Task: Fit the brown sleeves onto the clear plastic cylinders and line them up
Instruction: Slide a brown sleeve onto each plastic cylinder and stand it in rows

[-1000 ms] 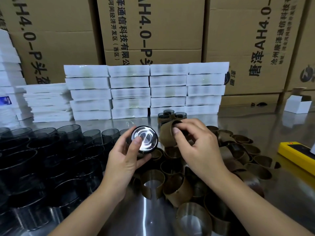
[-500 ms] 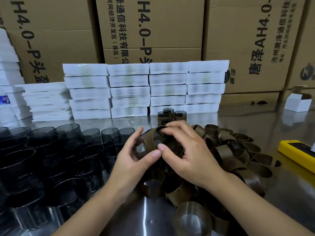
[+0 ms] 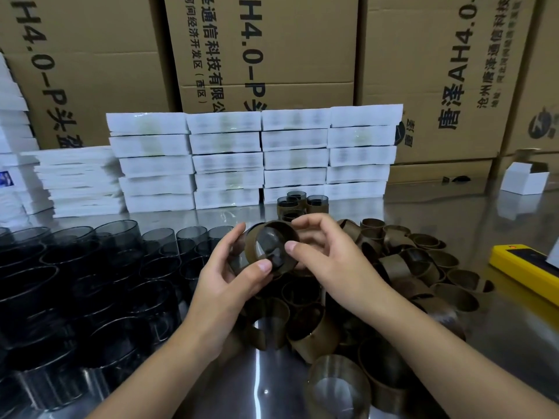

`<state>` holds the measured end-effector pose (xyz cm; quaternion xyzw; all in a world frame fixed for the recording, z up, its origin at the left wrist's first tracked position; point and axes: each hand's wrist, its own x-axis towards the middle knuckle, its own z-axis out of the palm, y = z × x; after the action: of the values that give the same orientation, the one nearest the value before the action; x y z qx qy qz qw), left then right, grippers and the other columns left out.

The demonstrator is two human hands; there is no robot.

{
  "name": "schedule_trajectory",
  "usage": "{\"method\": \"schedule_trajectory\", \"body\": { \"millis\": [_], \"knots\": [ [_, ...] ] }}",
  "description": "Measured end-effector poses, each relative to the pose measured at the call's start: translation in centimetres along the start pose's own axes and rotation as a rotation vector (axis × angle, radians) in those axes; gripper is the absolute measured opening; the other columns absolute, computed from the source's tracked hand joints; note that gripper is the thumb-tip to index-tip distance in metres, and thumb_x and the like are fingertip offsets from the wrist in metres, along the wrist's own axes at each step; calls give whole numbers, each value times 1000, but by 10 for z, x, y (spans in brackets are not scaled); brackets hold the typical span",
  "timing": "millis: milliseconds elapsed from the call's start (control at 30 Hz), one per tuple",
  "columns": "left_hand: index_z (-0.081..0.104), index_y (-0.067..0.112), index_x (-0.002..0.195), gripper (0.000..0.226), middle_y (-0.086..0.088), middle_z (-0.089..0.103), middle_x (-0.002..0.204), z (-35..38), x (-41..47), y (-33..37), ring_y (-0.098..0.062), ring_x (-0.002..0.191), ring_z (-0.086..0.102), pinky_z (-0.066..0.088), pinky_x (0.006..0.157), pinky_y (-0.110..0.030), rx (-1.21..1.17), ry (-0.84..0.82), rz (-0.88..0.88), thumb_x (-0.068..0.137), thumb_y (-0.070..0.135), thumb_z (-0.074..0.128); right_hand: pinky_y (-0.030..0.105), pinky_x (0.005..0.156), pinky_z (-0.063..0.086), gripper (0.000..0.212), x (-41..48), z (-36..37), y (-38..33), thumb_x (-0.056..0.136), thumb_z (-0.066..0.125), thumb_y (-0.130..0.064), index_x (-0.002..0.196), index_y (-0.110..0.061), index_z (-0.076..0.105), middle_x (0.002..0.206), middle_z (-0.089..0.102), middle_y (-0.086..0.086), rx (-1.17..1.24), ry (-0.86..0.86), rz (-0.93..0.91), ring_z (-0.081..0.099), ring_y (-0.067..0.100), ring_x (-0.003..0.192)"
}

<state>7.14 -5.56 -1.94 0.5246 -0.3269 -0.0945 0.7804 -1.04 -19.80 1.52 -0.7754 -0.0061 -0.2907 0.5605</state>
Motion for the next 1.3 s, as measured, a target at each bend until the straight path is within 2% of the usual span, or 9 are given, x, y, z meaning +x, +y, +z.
{"method": "schedule_trajectory", "body": {
  "millis": [300,533,700,867,967,1033,1133,1233,1300],
  "knots": [
    [61,22,119,75,0,71,109,-1,0,2,-30,110,64,54,92,-47,62,61,22,46,32,75,17,76,45,18,3,-2,-1,89,61,-15,101,-25,53,92,62,-5,98,-61,26,60,0,79],
    [62,19,117,62,-4,70,104,-1,1,3,-33,106,65,51,94,-52,125,74,35,56,10,70,40,87,47,16,4,0,2,90,60,-10,87,-24,52,82,61,-5,55,-35,1,57,15,82],
    [65,16,113,59,-15,69,109,0,0,1,-32,104,67,58,69,-32,32,33,7,55,11,70,34,82,48,20,4,0,0,89,60,-6,84,-23,50,80,60,-8,63,-3,-27,57,9,78],
    [75,18,101,44,-14,73,100,-3,2,5,-30,89,71,59,65,-38,-37,-15,-10,61,31,62,34,80,53,34,3,-5,-2,72,73,-43,93,-21,59,75,67,-5,23,-5,-34,64,13,76],
    [76,18,99,43,-18,73,98,-2,0,3,-32,86,71,59,67,-42,-9,-52,-21,64,34,59,33,71,52,4,7,-7,1,84,67,-18,82,-18,64,73,64,2,-22,37,10,59,14,69],
    [75,20,103,45,-18,72,102,0,-2,2,-34,91,70,59,70,-43,16,-87,-34,63,35,61,28,66,52,9,8,-8,4,87,64,-14,79,-18,66,74,66,3,-23,25,37,60,14,68],
    [73,20,107,49,-17,71,109,-1,-1,4,-34,98,69,58,72,-41,-3,-74,-32,62,35,63,23,61,53,18,8,-8,3,88,62,-29,75,-19,69,72,70,-1,78,20,60,66,12,70],
    [66,15,118,59,-16,68,116,-2,0,5,-34,105,67,58,78,-42,-1,-58,-19,63,35,65,28,66,58,45,7,-9,-1,71,61,-55,85,-14,70,87,74,5,200,-64,88,71,17,84],
    [61,13,124,67,-16,67,118,-2,0,5,-33,108,65,57,83,-44,12,-46,-19,61,36,67,31,69,59,47,5,-10,-4,64,64,-58,89,-19,71,92,74,2,176,-115,70,70,15,89]
  ]
}}
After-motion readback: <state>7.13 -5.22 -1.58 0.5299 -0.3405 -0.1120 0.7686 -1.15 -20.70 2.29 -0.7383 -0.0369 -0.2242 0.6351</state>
